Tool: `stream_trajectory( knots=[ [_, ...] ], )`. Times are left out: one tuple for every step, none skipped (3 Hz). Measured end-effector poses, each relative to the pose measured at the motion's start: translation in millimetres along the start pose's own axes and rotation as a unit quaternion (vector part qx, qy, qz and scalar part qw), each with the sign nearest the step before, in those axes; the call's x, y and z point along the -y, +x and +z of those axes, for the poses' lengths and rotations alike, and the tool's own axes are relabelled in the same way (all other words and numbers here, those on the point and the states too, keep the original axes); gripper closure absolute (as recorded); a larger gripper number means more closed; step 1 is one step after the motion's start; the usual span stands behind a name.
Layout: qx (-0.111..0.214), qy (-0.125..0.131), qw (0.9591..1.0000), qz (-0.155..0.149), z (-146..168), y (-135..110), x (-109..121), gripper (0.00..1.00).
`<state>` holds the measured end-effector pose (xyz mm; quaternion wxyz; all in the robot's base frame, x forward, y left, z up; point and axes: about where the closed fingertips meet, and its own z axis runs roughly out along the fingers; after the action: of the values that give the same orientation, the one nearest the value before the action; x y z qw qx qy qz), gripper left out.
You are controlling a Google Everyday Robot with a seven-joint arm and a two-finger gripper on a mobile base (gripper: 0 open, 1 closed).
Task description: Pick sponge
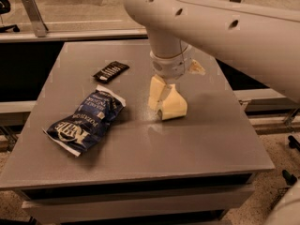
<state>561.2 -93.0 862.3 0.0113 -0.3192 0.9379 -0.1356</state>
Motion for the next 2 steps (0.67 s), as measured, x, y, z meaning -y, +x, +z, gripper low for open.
stream_trajectory(
  knots=[
    [-0.013, -0.01, 0.9999, -0.002, 14.8, -0.9, -8.4, 0.0],
    [-0.024, -0.02, 0.9995, -0.005, 33.1, -4.5, -8.9, 0.18]
  ],
)
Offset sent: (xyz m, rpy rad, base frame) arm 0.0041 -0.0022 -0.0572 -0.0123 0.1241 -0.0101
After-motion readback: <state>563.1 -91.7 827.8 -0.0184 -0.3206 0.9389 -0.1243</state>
